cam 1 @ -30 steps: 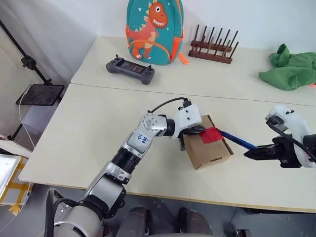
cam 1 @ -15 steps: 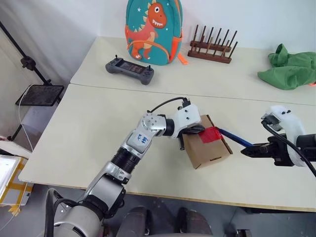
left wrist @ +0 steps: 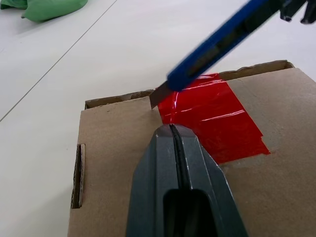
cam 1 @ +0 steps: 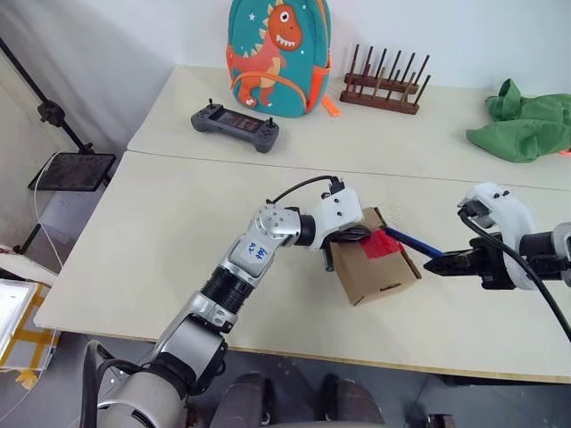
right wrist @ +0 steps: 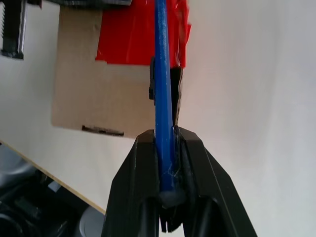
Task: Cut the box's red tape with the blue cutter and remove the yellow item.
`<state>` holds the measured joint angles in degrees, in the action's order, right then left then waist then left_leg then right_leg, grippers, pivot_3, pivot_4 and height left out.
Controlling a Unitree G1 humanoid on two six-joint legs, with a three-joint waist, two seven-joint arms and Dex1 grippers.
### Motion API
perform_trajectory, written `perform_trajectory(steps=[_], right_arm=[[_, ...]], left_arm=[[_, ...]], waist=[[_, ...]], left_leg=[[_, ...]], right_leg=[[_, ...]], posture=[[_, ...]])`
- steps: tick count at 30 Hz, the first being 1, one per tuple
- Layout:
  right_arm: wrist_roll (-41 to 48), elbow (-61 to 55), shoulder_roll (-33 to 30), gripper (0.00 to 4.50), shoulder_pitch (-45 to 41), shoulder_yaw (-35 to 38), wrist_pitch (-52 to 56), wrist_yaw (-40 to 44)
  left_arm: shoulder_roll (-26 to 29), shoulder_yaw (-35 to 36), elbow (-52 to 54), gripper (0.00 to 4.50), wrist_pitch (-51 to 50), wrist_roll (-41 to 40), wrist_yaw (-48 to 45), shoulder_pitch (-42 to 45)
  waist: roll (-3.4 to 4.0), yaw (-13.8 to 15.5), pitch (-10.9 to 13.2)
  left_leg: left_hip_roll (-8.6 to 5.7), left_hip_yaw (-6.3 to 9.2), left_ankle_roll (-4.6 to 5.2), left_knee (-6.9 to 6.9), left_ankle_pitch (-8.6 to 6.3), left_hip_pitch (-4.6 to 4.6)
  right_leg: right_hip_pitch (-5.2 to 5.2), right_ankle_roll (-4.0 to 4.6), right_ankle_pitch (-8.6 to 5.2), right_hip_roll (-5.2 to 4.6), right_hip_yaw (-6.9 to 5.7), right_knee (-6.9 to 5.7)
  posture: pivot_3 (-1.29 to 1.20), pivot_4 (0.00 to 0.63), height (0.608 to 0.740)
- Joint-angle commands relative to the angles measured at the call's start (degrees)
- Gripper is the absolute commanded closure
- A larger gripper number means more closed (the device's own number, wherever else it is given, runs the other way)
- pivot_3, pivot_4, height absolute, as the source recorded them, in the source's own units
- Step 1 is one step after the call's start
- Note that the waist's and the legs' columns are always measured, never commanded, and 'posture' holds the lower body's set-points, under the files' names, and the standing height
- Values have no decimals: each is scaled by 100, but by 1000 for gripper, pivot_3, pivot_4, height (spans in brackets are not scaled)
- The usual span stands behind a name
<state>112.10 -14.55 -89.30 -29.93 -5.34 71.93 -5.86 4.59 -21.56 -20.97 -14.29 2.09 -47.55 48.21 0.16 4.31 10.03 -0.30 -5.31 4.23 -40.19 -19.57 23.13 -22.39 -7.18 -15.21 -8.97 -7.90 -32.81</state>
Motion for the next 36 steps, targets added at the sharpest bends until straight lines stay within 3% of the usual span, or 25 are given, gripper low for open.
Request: perform_trajectory(steps=[1, 36], right_arm=[[49, 155, 67, 4345, -177, -59, 140, -73], [-184, 318, 255, 4345, -325, 55, 372, 29]], left_arm=[[12, -369, -357, 4500, -295, 228, -66, -343], [32, -366, -198, 4500, -423, 223, -4, -421]], waist=[[0, 0, 0], [1, -1, 0]], left_leg=[[0, 0, 0, 0, 0, 0], [0, -1, 0, -1, 0, 2]], right_leg=[[0, 0, 0, 0, 0, 0], [1, -1, 1, 9, -2, -12]], posture=[[0, 150, 740], [0, 150, 740]])
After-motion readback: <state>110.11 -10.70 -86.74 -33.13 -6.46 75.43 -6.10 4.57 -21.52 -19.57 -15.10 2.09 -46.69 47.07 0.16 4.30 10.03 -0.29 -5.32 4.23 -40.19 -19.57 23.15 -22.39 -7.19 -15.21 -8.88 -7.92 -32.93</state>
